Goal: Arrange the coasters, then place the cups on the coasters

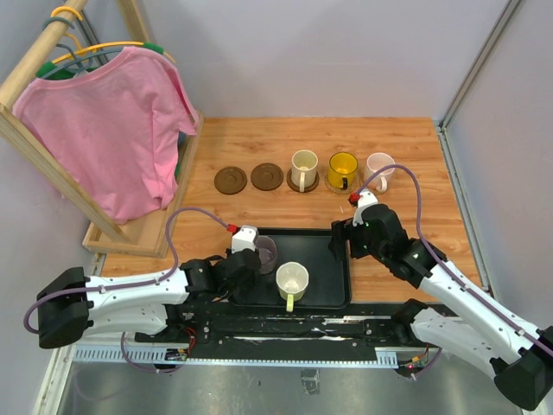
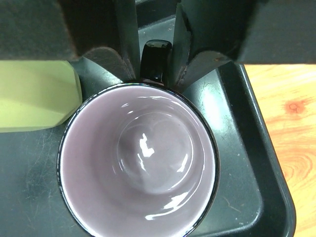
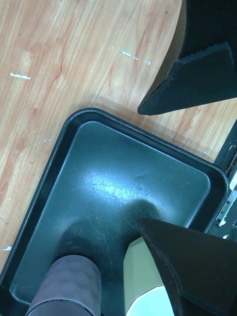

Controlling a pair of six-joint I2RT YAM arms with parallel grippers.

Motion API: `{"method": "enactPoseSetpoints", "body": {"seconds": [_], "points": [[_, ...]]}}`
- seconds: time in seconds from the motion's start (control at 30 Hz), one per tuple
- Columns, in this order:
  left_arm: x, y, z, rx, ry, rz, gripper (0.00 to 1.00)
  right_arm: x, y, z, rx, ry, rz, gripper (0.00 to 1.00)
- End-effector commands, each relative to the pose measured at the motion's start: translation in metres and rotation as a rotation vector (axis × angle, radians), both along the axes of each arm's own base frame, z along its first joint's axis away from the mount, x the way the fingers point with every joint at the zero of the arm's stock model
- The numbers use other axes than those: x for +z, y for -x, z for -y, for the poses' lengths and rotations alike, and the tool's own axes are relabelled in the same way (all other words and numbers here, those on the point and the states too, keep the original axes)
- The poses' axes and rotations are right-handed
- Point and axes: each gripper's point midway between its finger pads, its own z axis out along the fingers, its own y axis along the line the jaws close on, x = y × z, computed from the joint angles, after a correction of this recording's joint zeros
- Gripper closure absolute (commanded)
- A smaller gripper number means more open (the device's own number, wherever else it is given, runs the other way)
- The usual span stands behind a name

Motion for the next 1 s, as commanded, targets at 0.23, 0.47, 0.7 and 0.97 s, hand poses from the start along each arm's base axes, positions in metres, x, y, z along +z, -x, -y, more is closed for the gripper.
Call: {"method": "enactPoseSetpoints", "body": {"seconds": [0.23, 0.47, 0.7, 0.97], "points": [[0.028, -0.016, 0.014, 0.012, 0.036, 0.088, 0.87, -0.002, 0.005, -0.001, 0.002, -0.001, 0.004, 0.14], [0.033, -0.02, 0.015, -0.002, 0.0, 0.118, 0.91, -0.003, 0.004, -0.002, 0.002, -0.006, 0.006, 0.14], [0.061, -0.037, 0.017, 0.012, -0.031, 0.225, 0.93, -0.005, 0.003, -0.004, 0.006, -0.007, 0.006, 0.13], [0.101, -0.064, 0.027, 0.062, -0.059, 0.358, 0.96, -0.008, 0.0, -0.006, 0.01, -0.006, 0.003, 0.13]]}}
